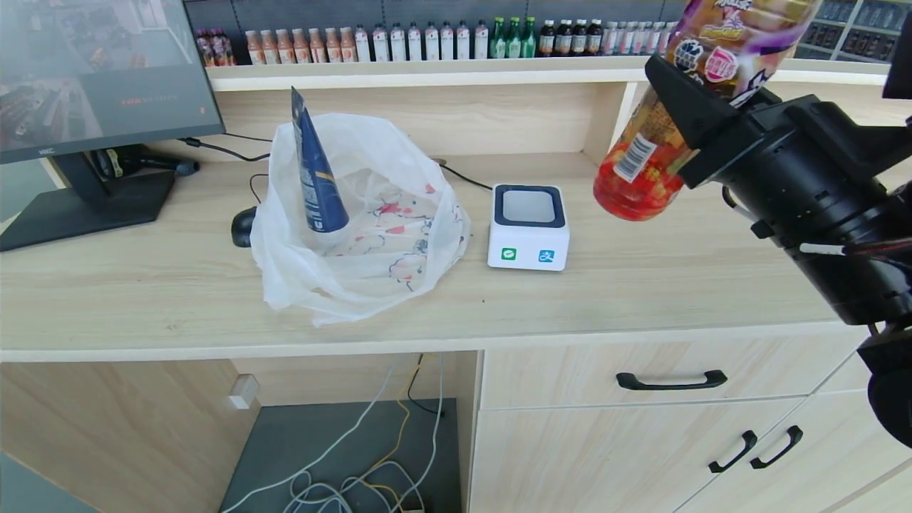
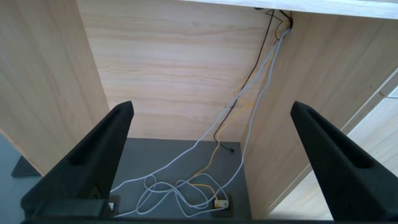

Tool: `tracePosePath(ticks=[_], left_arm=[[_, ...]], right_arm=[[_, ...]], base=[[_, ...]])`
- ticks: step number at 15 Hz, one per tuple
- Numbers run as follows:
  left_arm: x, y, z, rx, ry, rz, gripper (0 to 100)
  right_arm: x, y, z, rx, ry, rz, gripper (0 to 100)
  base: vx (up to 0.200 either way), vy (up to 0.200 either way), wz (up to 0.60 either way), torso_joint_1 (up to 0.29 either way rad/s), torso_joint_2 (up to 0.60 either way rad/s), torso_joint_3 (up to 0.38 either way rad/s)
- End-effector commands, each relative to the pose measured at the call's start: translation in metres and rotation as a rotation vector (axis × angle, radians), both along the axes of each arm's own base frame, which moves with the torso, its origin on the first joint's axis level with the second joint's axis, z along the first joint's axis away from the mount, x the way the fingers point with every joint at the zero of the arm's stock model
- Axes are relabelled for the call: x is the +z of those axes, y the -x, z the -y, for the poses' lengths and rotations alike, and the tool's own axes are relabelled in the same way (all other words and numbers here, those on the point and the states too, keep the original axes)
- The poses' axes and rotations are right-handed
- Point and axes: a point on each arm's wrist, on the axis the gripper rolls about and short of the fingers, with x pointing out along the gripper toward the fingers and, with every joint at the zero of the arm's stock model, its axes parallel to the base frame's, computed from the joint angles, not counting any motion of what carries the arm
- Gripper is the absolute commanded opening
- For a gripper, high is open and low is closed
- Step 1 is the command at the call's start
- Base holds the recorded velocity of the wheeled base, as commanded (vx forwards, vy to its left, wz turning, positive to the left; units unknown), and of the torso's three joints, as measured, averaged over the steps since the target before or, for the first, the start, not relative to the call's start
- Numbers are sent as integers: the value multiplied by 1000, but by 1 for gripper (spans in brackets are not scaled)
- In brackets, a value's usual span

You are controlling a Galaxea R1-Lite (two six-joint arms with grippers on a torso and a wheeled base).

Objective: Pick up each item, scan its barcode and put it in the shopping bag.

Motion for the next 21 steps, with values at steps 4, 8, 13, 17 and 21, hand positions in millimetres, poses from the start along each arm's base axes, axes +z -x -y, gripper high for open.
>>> tracePosePath(ticks=[4,8,13,17,21], left_arm=[[0,0,0,2,0,0,100],[0,0,0,0,-1,0,100],[0,0,0,2,2,0,100],[0,0,0,2,2,0,100],[0,0,0,2,2,-1,100]], right_arm=[[-22,-13,18,-108,39,-8,0],[-34,-12,19,-226,33,-65,0],[-37,-14,21,-293,-1,-99,0],[-40,-13,20,-284,6,-108,0],[-45,-19,17,-282,13,-125,0]], base=[[0,0,0,0,0,0],[0,0,0,0,0,0],[0,0,0,0,0,0],[0,50,0,2,-1,2],[0,200,0,1,5,2]])
